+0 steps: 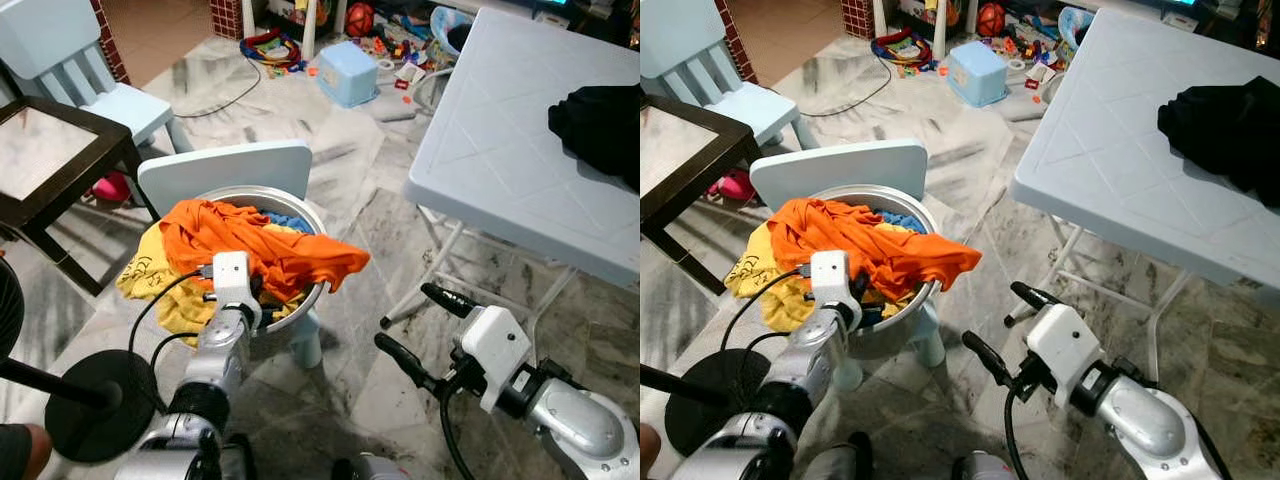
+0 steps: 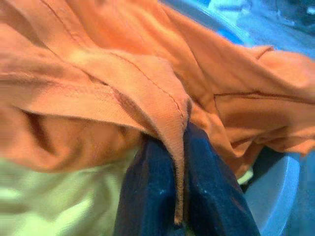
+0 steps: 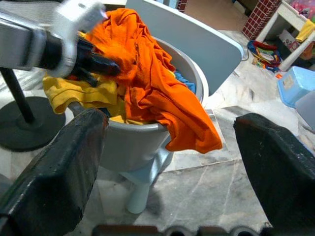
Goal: Hang hanger
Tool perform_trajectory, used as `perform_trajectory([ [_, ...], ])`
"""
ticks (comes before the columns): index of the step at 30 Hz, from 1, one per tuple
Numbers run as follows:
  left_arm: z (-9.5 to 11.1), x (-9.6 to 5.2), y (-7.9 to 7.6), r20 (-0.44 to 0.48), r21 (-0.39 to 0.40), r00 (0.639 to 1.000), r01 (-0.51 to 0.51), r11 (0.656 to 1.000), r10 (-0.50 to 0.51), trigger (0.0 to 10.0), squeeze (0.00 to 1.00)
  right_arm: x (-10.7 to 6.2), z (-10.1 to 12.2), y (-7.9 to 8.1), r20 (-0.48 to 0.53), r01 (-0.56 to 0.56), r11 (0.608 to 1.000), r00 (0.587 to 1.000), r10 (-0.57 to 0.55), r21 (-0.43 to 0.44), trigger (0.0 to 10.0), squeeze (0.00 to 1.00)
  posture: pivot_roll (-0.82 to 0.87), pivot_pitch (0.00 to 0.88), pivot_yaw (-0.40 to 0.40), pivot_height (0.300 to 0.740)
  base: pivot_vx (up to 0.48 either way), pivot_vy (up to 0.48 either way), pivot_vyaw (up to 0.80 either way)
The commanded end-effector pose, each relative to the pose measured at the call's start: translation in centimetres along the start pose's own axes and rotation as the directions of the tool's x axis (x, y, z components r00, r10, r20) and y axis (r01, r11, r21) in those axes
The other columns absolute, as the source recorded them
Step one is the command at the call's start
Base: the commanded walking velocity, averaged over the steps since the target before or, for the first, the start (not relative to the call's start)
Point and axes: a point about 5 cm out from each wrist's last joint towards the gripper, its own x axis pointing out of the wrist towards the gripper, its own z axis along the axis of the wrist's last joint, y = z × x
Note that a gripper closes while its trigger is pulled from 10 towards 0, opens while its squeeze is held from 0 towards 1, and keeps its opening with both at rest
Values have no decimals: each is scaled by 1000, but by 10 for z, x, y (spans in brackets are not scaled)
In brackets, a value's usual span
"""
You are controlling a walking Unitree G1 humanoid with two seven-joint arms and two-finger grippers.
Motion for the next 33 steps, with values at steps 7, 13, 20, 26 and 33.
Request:
perform_trajectory([
  [7,-5,-38,4,-59,49,995,85,995,-82,0,0,0,-5,2,-10,-6,1000,1000,6,5,10000,0,-185,179,-78,740,0,0,0],
  [13,16,-57,-4,-85,127,955,294,947,-285,0,0,2,-7,3,-11,-23,1000,1000,23,1,10000,0,-163,179,-84,740,0,0,0],
  [20,52,-67,-34,-123,140,844,536,833,-523,0,0,8,-7,2,1,-27,1000,1000,27,-1,10000,0,-156,174,-81,740,0,0,0],
  [26,33,-87,-48,-299,151,703,702,696,-645,0,0,10,-8,6,6,-31,1000,1000,31,-3,10000,0,-158,172,-69,740,0,0,0],
  [33,7,-88,-31,-424,215,709,683,699,-563,0,0,9,-11,7,-3,-31,1000,1000,31,-4,10000,0,-153,175,-69,740,0,0,0],
])
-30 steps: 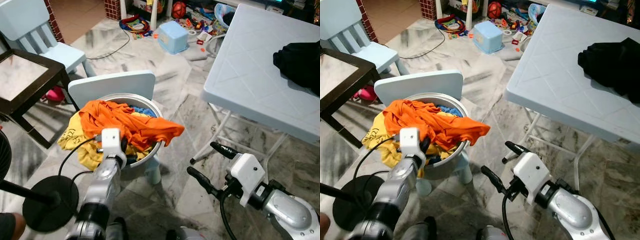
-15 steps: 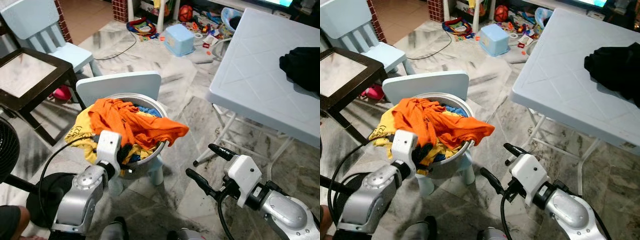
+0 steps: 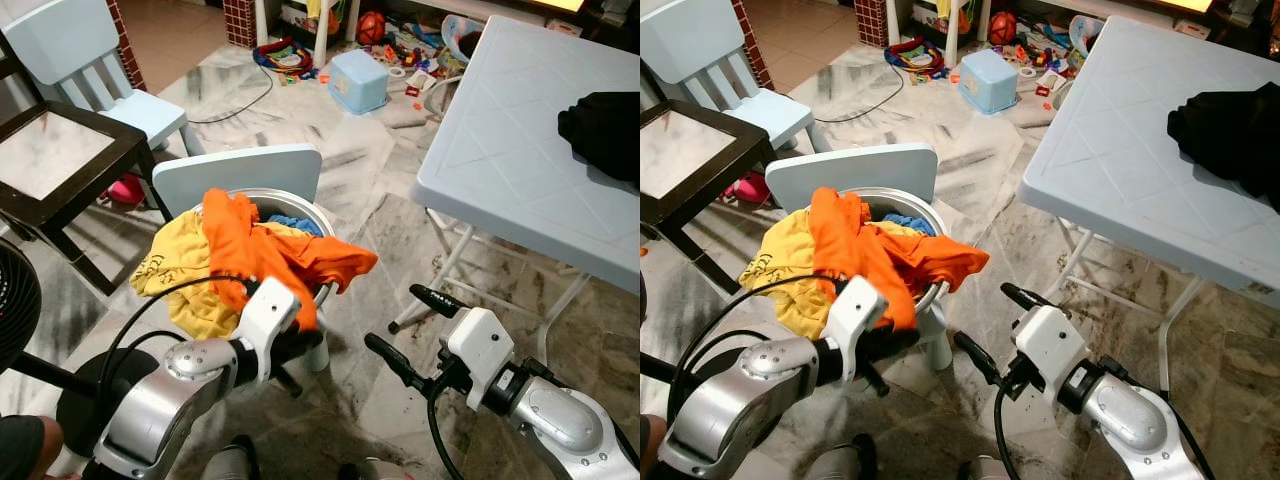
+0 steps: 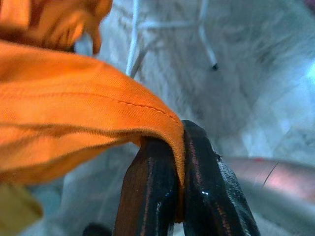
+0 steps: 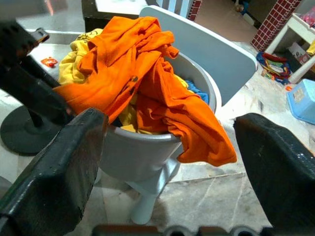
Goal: Hang hanger
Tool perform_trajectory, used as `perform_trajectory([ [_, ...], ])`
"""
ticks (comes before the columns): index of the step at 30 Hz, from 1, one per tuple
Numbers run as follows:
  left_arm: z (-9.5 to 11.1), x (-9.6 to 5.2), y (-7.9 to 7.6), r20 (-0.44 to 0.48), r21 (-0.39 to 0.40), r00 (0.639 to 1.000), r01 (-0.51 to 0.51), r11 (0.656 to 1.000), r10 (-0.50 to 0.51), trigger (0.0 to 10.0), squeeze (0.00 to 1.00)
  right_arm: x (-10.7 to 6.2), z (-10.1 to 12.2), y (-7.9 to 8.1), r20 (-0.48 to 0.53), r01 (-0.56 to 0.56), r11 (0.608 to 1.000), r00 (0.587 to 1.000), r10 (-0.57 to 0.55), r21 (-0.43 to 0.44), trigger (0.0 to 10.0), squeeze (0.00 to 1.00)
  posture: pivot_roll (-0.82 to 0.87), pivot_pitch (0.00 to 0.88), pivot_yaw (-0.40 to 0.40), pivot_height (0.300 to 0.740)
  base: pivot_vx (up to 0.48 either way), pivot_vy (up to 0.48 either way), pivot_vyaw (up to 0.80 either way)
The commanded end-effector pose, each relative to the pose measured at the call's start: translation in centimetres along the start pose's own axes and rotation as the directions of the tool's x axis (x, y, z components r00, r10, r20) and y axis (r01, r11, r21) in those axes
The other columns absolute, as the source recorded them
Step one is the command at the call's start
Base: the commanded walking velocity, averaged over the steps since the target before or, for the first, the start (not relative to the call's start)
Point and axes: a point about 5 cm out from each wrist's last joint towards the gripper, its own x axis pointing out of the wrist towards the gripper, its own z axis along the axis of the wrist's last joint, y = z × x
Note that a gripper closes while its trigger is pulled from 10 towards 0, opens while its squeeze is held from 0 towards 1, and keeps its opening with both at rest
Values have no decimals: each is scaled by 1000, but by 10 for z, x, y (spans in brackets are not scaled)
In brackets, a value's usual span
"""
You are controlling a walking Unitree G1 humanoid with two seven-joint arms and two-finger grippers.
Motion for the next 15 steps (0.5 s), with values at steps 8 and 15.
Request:
perform_trajectory([
  [8,-13,-1,46,27,-98,947,-316,944,320,0,0,2,-4,3,-9,-18,1000,1000,18,-1,10000,0,-146,175,-73,740,0,0,0],
  [15,-9,-4,71,15,-33,925,-378,925,379,2549,0,3,-5,4,-9,-22,1000,1000,22,3,10000,0,-143,177,-77,740,0,0,0],
])
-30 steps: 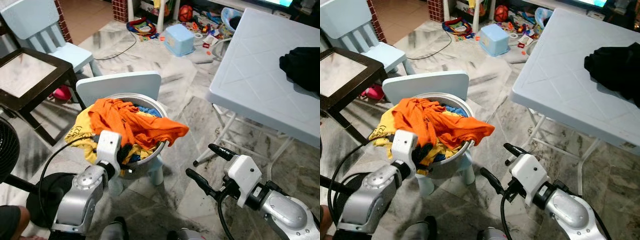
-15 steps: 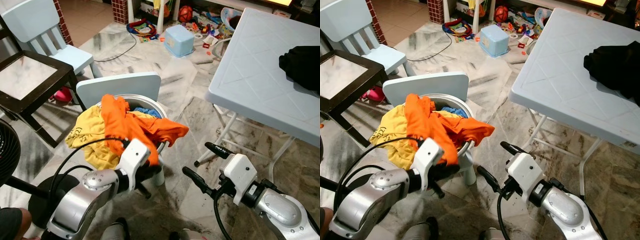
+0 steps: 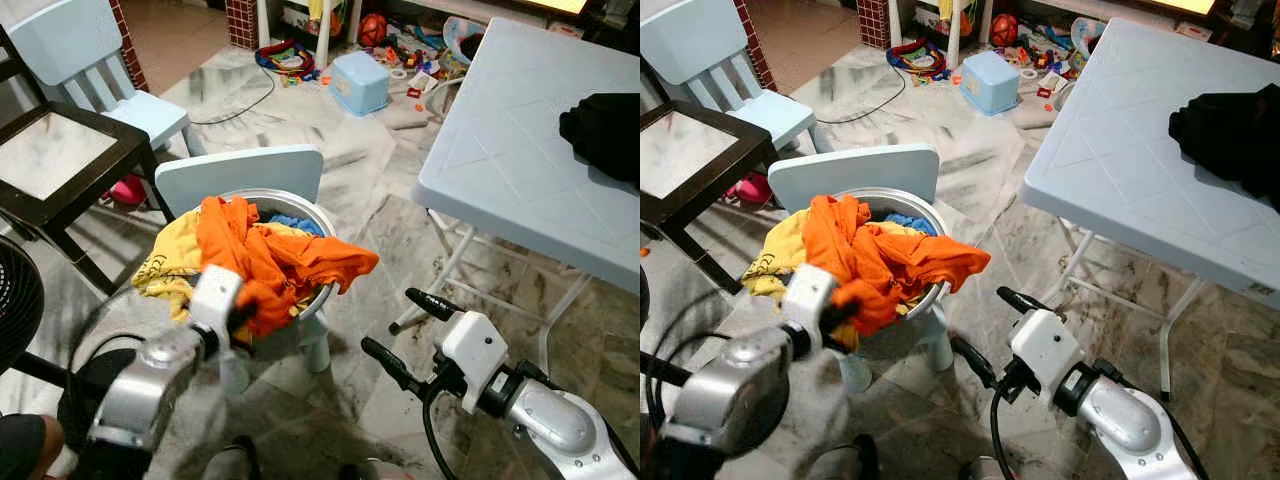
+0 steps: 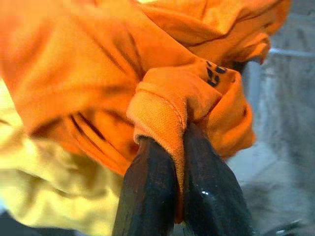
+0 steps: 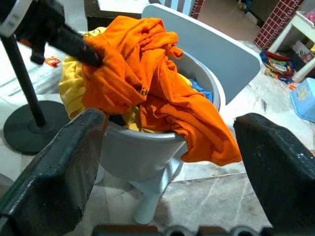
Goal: Hang hanger
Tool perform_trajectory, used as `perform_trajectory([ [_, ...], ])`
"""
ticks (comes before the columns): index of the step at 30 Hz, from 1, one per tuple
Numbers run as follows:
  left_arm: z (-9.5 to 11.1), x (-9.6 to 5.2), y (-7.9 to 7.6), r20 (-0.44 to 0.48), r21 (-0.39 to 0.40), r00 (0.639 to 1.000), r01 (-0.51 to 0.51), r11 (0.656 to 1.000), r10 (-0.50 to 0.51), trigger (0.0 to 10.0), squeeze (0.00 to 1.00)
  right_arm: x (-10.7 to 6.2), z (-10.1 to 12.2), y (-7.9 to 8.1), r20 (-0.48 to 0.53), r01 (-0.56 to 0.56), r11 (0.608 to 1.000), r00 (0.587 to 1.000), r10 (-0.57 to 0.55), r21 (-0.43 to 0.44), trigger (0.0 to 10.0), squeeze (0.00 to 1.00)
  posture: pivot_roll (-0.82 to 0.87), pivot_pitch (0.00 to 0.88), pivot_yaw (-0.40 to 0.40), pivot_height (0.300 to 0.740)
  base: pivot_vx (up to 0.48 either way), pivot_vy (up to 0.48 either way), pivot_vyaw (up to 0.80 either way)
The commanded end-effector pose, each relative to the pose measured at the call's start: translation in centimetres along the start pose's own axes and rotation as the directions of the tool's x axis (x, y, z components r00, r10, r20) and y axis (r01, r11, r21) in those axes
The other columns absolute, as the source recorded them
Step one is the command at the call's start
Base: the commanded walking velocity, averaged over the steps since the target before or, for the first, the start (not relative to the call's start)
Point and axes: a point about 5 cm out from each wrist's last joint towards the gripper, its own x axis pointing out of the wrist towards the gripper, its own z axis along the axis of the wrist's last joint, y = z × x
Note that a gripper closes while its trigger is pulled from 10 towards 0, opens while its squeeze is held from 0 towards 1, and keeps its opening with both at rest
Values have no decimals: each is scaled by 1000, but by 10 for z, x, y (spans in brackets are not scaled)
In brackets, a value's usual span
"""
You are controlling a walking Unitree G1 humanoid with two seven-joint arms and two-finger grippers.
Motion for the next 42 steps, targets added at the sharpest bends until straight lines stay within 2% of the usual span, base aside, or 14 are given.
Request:
perform_trajectory([
  [1,-12,3,-10,-81,80,991,109,991,-103,7176,0,0,-2,2,-7,-13,1000,1000,13,-2,10000,0,-143,177,-78,740,0,0,0],
  [4,-18,7,-13,-131,150,981,159,976,-140,6549,0,1,-2,3,-5,-14,1000,1000,14,-1,10000,0,-147,177,-75,740,0,0,0],
  [5,-18,8,-13,-137,167,981,158,973,-136,8549,0,1,-2,3,-4,-13,1000,1000,13,-1,10000,0,-147,177,-75,740,0,0,0],
  [9,-19,15,-8,-150,198,984,127,972,-99,10000,0,0,-2,3,-6,-9,1000,1000,9,-1,10000,0,-154,176,-71,740,0,0,0],
  [10,-18,18,-6,-137,154,988,87,984,-66,10000,980,0,-3,3,-8,-7,1000,1000,7,-1,10000,0,-154,176,-71,740,0,0,0],
  [11,-18,18,-6,-137,154,988,87,984,-66,10000,980,0,-3,3,-8,-7,1000,1000,7,-1,10000,0,-154,176,-71,740,0,0,0],
  [14,-16,23,-5,-91,-41,995,30,999,-34,10000,1000,-1,-4,4,-12,-5,1000,1000,5,-1,10000,0,-156,174,-69,740,0,0,0],
  [16,-8,26,-13,-26,-212,999,33,977,-39,10000,1000,-2,-4,4,-15,-3,1000,1000,3,-1,10000,0,-155,175,-69,740,0,0,0],
  [20,-2,28,-21,9,-294,1000,15,956,-13,10000,1000,-1,-5,4,-16,-2,1000,1000,2,-2,10000,0,-151,175,-69,740,0,0,0],
  [24,3,27,-25,38,-309,992,-100,946,117,10000,1000,1,-5,4,-15,1,1000,1000,-1,-6,10000,0,-145,176,-72,740,0,0,0],
  [31,3,22,-29,41,-334,981,-166,928,190,10000,1000,1,-5,3,-15,2,1000,1000,-2,-10,10000,0,-142,178,-74,740,0,0,0],
  [34,12,20,-41,59,-435,978,-155,887,199,10000,1000,2,-5,3,-14,4,1000,1000,-5,-12,10000,0,-138,177,-72,740,0,0,0],
  [38,8,19,-64,47,-376,990,-104,921,132,10000,1000,4,-5,2,-9,10,1000,1000,-10,-15,10000,0,-139,173,-68,740,0,0,0],
  [42,-2,17,-73,11,-344,995,-91,934,101,10000,1000,4,-5,1,-7,14,1000,1000,-14,-17,10000,0,-141,173,-66,740,0,0,0],
])
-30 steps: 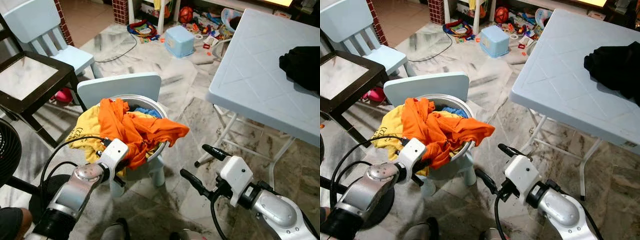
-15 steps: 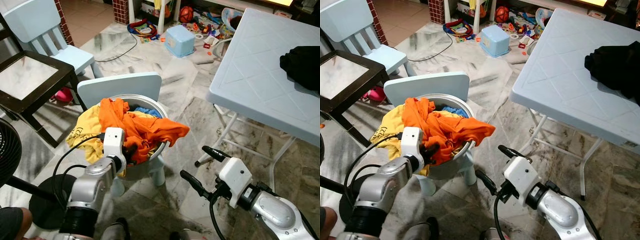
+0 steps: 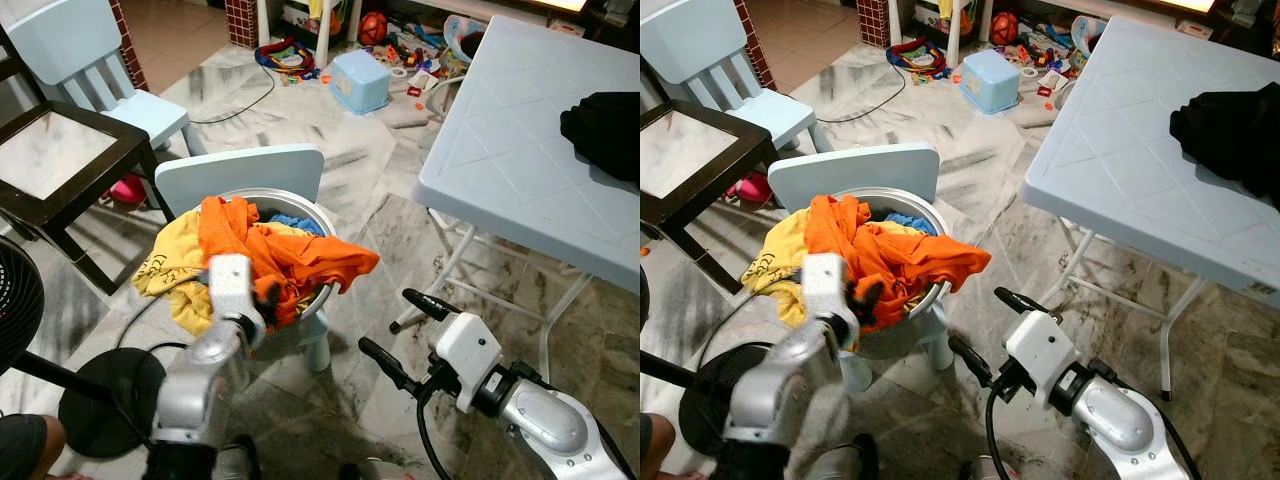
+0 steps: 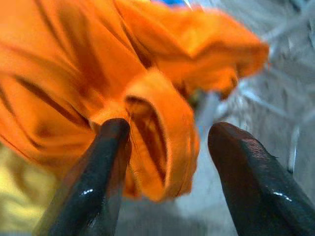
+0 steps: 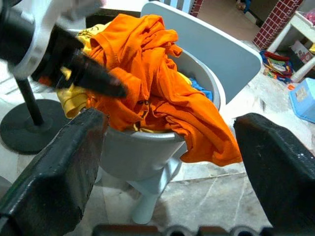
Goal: Hang hanger
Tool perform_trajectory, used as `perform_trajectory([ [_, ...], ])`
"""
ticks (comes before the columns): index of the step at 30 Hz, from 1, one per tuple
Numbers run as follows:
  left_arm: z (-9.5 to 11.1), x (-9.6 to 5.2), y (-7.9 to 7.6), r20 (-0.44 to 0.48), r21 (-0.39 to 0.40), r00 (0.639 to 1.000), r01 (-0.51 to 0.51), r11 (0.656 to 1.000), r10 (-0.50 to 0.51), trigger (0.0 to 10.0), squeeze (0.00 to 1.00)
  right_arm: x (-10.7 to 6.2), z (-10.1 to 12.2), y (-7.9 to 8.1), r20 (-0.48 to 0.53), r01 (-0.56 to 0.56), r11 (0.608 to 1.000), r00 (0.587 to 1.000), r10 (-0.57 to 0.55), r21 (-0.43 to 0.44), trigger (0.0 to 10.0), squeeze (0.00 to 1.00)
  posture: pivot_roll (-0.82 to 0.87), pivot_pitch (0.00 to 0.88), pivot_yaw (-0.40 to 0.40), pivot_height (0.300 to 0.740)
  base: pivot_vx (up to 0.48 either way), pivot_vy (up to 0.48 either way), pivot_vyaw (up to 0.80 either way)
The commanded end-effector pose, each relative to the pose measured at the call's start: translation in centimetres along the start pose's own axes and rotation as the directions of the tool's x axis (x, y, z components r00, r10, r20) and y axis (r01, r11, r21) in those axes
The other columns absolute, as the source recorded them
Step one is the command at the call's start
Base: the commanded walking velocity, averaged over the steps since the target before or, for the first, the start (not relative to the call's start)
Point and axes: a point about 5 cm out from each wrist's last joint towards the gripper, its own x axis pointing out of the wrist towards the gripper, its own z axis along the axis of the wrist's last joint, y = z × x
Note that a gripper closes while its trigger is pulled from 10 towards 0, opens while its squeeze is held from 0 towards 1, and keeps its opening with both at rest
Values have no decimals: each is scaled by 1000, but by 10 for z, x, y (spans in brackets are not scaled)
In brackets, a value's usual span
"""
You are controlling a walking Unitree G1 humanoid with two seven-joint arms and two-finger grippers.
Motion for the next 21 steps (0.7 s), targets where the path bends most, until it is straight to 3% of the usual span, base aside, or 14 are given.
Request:
perform_trajectory([
  [1,-1,-2,0,-9,19,1000,-6,1000,6,10000,1000,-1,-2,0,-8,2,1000,1000,-2,-6,10000,0,-141,173,-66,740,0,0,0],
  [4,-3,-4,0,-14,32,1000,-9,999,9,10000,1000,-1,-2,0,-8,4,1000,1000,-4,-7,10000,0,-140,172,-65,740,0,0,0],
  [6,-1,-13,4,29,159,1000,0,987,-4,10000,1000,-1,-2,-1,-5,10,1000,1000,-10,-10,10000,0,-131,169,-63,740,0,0,0],
  [7,-1,-13,4,29,159,1000,0,987,-4,10000,1000,-1,-2,-1,-5,10,1000,1000,-10,-10,10000,0,-131,169,-63,740,0,0,0],
  [9,-3,-23,6,57,290,998,16,957,-34,10000,1000,2,-2,-2,1,15,1000,1000,-15,-12,10000,0,-119,167,-60,740,0,0,0],
  [11,-8,-31,8,65,367,997,23,930,-50,10000,1000,3,-2,-3,6,16,1000,1000,-16,-13,10000,0,-116,166,-60,740,0,0,0],
  [14,-9,-36,10,65,394,996,26,919,-56,10000,1000,4,-2,-3,8,17,1000,1000,-16,-14,10000,0,-113,166,-60,740,0,0,0],
  [18,-9,-39,11,47,364,998,28,931,-48,10000,1000,4,-2,-3,9,17,1000,1000,-17,-13,10000,0,-108,164,-60,740,0,0,0],
  [20,-8,-37,4,10,278,997,71,958,-77,10000,1000,5,-3,-3,11,15,1000,1000,-15,-13,10000,0,-101,160,-59,740,0,0,0],
  [21,-8,-37,4,10,278,997,71,958,-77,10000,1000,5,-3,-3,11,15,1000,1000,-15,-13,10000,0,-101,160,-59,740,0,0,0],
])
